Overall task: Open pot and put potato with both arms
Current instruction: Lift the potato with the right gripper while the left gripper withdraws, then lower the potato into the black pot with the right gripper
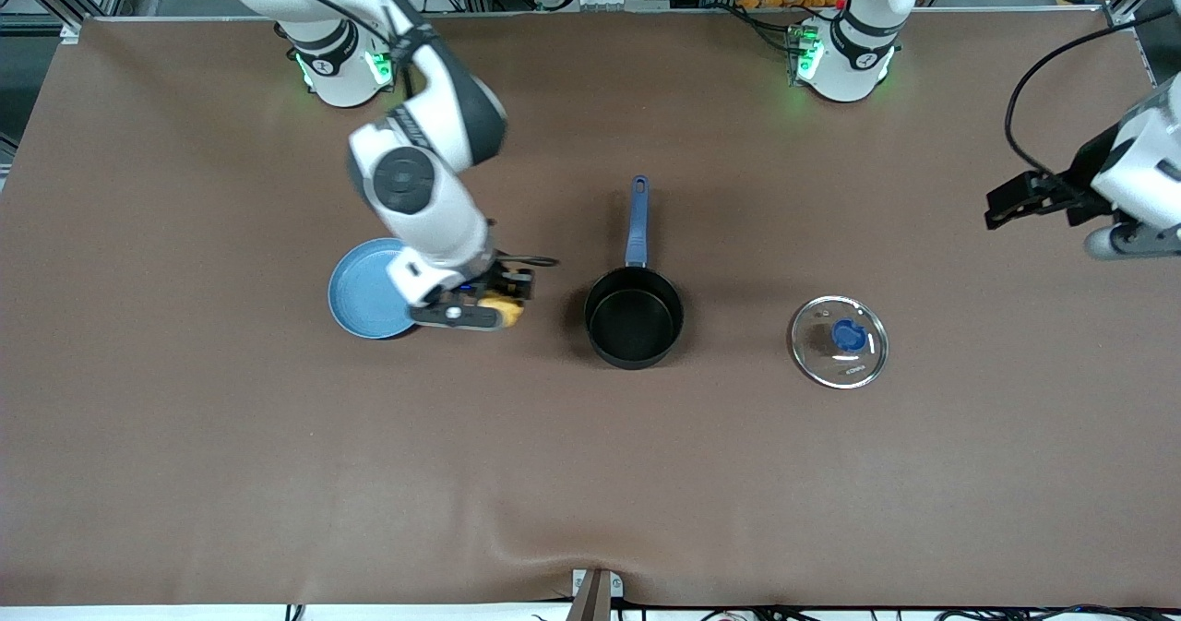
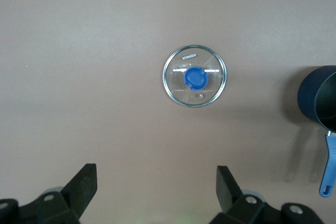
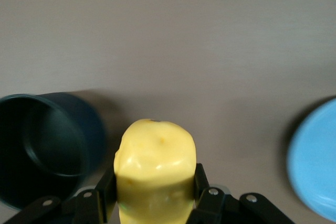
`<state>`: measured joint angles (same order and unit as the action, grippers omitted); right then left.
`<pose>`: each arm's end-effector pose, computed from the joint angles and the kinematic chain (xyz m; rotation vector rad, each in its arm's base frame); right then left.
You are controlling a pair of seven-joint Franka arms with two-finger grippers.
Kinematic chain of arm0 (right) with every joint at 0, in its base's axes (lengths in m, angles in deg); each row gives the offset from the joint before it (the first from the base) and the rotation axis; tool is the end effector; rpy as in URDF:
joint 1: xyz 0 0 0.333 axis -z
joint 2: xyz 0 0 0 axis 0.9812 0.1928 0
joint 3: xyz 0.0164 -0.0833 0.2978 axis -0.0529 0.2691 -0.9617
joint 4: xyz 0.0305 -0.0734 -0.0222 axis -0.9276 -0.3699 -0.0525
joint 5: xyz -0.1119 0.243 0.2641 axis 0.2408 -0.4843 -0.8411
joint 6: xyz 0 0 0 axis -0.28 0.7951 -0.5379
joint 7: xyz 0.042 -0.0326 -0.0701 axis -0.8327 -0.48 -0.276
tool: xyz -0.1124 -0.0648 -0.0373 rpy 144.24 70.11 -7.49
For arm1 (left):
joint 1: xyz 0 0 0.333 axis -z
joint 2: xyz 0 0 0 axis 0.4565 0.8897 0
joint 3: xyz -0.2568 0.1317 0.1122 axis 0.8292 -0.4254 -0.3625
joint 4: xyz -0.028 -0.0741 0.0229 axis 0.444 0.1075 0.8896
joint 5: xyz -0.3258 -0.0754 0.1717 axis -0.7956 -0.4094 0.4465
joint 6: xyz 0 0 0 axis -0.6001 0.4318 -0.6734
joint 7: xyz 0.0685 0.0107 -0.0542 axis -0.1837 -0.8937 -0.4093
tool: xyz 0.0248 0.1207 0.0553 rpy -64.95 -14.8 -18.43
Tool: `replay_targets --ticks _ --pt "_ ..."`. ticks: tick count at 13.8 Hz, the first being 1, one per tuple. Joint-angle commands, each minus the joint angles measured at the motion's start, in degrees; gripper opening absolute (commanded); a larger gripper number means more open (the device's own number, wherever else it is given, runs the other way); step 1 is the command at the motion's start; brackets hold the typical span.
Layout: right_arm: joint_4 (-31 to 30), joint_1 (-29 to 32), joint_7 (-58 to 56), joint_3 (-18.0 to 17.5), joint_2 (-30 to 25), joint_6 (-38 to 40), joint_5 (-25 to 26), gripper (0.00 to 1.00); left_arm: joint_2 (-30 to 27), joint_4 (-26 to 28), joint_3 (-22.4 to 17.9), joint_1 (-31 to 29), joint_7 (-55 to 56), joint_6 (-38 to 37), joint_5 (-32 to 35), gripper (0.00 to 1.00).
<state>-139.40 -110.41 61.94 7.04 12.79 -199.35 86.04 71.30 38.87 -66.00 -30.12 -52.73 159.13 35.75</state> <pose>0.5540 0.3932 0.3277 -3.0159 0.1799 -0.0218 0.5448 -0.0321 0.5754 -3.1284 -0.0622 0.0723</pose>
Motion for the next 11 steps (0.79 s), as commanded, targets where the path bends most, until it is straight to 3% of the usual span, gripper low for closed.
replay_targets --ticks 1,4,7,11 --pt "14.3 -2.3 2.2 0.7 10.3 2.3 -0.1 0.0 -1.4 0.0 0.3 -0.2 -0.6 -1.2 -1.1 1.0" --pt "22.1 -5.2 2.3 0.7 15.0 2.1 -0.2 0.0 -4.0 0.0 -0.7 -0.3 -0.7 -1.7 -1.3 1.0" --pt "28.4 -8.0 9.5 0.7 19.8 2.0 -0.3 0.0 -4.0 0.0 -1.7 0.1 -0.9 -2.1 -1.3 1.0" --pt "28.5 -10.1 10.0 0.7 23.1 1.8 -0.3 0.0 -4.6 -0.2 -11.9 10.4 -1.0 -2.1 -1.3 1.0"
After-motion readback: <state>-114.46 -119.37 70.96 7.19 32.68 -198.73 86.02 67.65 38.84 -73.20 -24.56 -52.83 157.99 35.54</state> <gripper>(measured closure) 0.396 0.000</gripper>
